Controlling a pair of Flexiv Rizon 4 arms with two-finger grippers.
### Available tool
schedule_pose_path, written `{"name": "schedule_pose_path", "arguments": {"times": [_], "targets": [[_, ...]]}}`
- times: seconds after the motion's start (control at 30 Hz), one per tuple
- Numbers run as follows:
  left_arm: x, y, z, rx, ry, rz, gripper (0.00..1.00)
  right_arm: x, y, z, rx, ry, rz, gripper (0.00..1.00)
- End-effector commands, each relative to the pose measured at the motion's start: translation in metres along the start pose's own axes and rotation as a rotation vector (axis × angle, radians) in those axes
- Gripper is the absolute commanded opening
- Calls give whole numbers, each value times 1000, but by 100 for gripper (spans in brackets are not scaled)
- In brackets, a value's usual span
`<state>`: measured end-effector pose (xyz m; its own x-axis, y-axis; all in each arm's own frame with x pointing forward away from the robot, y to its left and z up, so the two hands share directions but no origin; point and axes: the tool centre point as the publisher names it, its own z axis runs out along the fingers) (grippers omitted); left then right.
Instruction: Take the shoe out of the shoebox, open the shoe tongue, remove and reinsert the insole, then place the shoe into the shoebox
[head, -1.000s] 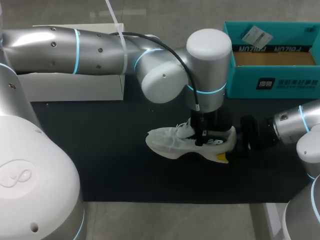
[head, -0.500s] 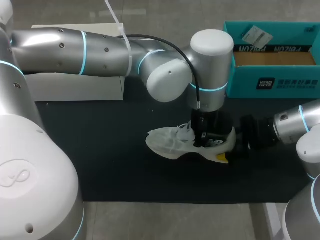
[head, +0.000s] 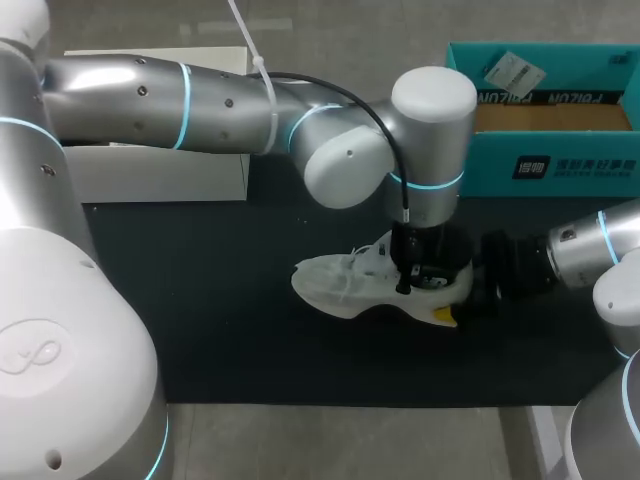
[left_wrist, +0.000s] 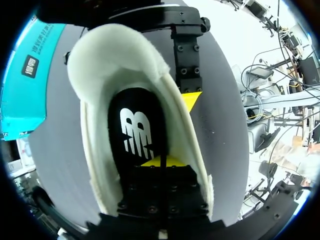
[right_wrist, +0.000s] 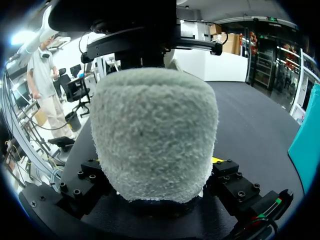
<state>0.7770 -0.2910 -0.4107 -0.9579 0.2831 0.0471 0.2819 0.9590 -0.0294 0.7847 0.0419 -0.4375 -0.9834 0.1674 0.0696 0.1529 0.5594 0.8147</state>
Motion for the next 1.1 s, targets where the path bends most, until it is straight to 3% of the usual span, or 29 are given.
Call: {"name": "schedule_pose_path", "arguments": {"times": [0.03, 0.23, 0.5, 0.53, 0.67, 0.77, 0.9, 0.97, 1.1], "targets": [[10, 0, 9, 3, 39, 26, 0, 0, -3, 7, 2, -2, 1, 0], [21, 3, 12, 2, 119, 54, 0, 0, -3, 7, 2, -2, 1, 0], [14, 1, 19, -9, 95, 24, 0, 0, -3, 7, 2, -2, 1, 0], [13, 1, 19, -10, 92, 22, 7, 0, -3, 7, 2, -2, 1, 0], [8, -1, 23, -18, 57, 18, 8, 0, -3, 7, 2, -2, 1, 0], [4, -1, 27, -28, 31, 11, 32, 0, -3, 7, 2, -2, 1, 0], [0, 0, 31, -32, 24, 2, 35, 0, -3, 7, 2, -2, 1, 0], [-2, 1, 34, -33, 22, -1, 44, 0, -3, 7, 2, -2, 1, 0], [-7, 2, 36, -26, 4, -23, 39, 0, -3, 7, 2, -2, 1, 0]]}}
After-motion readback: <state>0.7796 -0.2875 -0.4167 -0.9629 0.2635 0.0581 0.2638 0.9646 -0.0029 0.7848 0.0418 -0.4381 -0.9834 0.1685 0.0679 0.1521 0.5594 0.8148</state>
